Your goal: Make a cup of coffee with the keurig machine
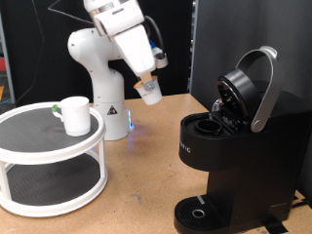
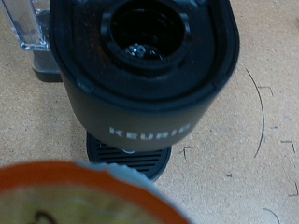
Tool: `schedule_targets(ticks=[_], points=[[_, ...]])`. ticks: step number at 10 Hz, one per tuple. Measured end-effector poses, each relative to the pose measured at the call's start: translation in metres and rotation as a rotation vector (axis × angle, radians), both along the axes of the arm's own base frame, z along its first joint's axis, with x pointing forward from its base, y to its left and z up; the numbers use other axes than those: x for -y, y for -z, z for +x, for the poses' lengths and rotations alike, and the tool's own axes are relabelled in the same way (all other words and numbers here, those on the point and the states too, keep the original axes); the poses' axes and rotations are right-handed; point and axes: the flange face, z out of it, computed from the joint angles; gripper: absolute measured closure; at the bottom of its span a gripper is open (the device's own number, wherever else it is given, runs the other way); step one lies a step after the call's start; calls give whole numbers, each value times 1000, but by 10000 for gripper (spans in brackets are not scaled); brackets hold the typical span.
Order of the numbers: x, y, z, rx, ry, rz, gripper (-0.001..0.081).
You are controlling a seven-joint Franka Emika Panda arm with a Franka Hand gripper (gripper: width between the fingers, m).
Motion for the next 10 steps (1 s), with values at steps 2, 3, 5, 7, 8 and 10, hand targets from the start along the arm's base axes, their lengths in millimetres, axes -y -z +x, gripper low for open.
schedule_targets(ticks=[2, 3, 5, 7, 8, 10], points=[[-23, -7, 12, 6, -30, 11, 375], [-34, -12, 19, 7, -29, 26, 375], [-55, -26, 33, 16, -28, 48, 375], [-71, -39, 41, 9, -45, 53, 375], [-74, -41, 43, 1, -50, 53, 375], [-74, -37, 42, -4, -50, 49, 375]])
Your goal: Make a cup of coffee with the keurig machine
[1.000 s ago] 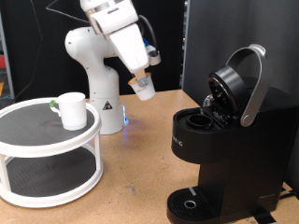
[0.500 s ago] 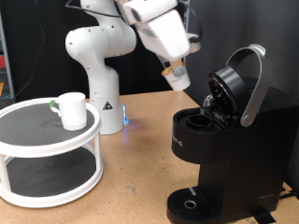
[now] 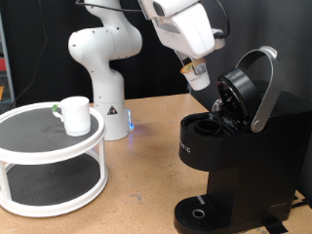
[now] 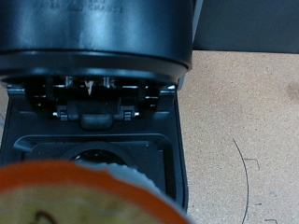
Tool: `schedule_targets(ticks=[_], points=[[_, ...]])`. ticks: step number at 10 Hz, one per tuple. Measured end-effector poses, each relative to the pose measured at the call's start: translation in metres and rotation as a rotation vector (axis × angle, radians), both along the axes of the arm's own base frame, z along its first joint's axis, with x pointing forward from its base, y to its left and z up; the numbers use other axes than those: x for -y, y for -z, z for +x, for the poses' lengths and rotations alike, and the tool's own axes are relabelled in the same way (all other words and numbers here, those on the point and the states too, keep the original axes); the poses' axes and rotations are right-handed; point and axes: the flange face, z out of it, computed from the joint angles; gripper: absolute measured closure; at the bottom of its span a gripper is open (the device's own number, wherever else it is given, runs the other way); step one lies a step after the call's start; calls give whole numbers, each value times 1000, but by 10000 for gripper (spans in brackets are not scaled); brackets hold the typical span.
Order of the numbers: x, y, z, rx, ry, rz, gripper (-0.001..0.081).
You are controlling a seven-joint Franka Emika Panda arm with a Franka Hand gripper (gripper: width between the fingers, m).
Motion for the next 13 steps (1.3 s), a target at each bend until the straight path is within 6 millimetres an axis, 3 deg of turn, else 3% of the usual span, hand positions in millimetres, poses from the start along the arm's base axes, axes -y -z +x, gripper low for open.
schedule_targets(ticks=[5, 13], points=[[-22, 38, 0, -8, 7, -68, 375], [-48, 74, -7, 10, 6, -114, 376]])
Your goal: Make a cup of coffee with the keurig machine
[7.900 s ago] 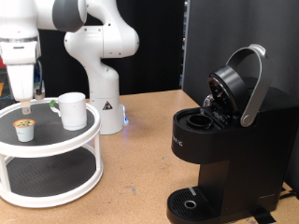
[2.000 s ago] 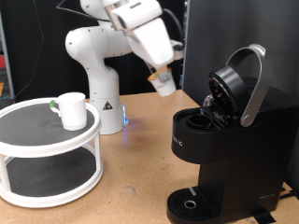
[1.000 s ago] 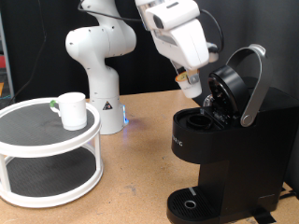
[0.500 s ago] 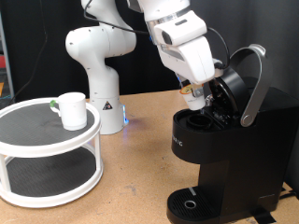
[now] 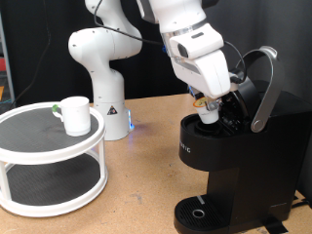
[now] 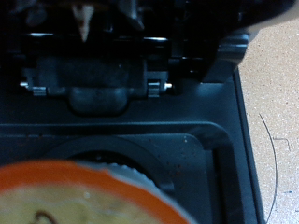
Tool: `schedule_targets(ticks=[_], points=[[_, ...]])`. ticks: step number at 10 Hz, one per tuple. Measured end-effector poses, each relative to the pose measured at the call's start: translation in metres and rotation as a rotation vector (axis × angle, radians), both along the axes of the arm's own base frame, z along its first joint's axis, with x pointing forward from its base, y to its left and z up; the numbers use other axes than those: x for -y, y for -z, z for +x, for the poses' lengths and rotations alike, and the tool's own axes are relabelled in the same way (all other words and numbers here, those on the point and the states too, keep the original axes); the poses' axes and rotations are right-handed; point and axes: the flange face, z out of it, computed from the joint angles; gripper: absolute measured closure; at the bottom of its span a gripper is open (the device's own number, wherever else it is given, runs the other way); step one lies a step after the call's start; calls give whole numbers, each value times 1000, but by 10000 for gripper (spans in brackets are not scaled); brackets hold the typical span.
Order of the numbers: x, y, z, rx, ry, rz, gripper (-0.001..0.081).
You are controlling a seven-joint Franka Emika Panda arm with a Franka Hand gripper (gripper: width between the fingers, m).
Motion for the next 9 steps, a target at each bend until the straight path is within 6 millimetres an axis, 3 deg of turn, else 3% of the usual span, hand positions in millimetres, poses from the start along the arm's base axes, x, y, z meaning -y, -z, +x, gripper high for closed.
schedule_targets(ticks=[9], points=[[-10, 30, -1, -31, -8, -46, 376]])
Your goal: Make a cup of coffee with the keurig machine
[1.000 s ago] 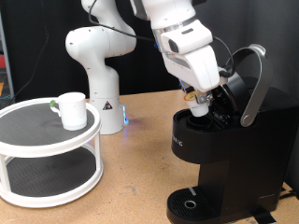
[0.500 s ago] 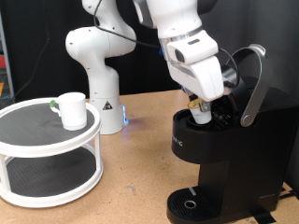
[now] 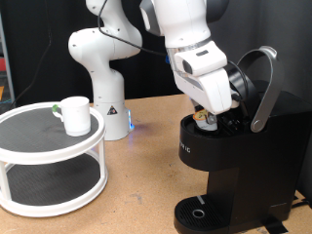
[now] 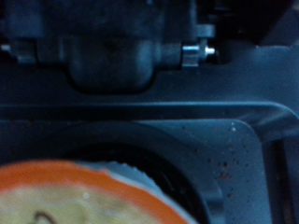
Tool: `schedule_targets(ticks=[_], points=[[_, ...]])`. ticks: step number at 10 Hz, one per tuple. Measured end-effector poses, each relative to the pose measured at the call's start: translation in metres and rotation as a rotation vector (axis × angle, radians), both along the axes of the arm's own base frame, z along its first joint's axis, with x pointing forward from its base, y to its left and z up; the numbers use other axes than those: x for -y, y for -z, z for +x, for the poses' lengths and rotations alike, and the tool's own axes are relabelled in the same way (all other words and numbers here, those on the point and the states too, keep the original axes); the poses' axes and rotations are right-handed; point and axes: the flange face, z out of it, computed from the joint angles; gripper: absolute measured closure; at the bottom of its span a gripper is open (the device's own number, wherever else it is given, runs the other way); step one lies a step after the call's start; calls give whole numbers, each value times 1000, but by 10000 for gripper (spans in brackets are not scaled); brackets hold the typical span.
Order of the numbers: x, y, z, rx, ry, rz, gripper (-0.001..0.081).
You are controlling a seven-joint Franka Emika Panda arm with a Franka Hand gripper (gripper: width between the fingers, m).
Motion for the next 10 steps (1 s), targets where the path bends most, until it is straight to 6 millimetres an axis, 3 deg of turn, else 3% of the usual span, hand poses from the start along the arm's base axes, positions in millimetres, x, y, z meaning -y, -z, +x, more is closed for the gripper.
schedule_targets(ticks=[6, 7, 8, 9, 10], points=[[-3, 12, 0, 1, 18, -18, 348], [-3, 11, 2, 15, 23, -18, 173], [-2, 10, 3, 23, 28, -15, 173], [-1, 9, 3, 25, 35, -3, 38], [1, 8, 4, 25, 45, 16, 10]])
